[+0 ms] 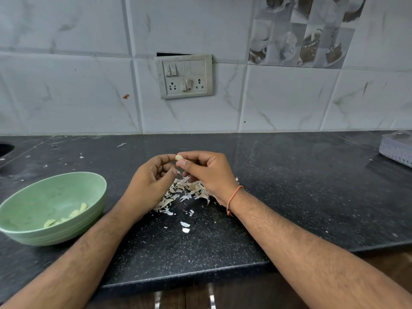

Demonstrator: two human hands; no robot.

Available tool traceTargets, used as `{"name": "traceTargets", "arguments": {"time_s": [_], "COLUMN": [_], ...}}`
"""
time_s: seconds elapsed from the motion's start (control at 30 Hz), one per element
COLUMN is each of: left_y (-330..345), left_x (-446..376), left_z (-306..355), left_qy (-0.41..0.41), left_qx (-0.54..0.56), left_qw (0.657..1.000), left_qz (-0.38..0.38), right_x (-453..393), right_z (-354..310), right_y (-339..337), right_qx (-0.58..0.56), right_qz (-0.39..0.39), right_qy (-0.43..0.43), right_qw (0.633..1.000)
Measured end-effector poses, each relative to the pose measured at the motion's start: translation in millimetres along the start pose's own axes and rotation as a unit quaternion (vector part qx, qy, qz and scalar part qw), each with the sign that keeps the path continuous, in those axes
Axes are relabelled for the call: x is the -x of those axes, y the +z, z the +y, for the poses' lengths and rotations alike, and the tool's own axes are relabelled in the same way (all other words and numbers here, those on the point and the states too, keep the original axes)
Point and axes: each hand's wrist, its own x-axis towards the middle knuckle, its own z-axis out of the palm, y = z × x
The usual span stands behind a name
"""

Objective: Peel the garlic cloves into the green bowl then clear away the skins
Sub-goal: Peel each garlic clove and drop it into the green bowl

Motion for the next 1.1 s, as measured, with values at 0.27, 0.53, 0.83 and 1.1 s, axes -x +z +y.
{"name": "traceTargets", "arguments": {"time_s": [0.27, 0.53, 0.83, 1.1], "left_y": [-2, -3, 0, 0], "left_x": [2, 2, 3, 0], "left_z": [4, 4, 9, 8], "left_qy": [0.010, -0.026, -0.102, -0.113], "left_qx": [-0.069, -0.061, 0.026, 0.044], "left_qw": [0.995, 0.996, 0.993, 0.990], "left_qz": [0.078, 0.065, 0.059, 0.073], "right_x": [-4, -1, -2, -2], "right_z": [7, 5, 3, 4], "right_y": [-2, -3, -2, 0], "right_qx": [0.067, 0.238, 0.264, 0.249], "right_qz": [0.006, -0.013, -0.033, -0.030], "right_qy": [0.001, -0.076, -0.113, -0.110], "right_qw": [0.998, 0.968, 0.957, 0.962]}}
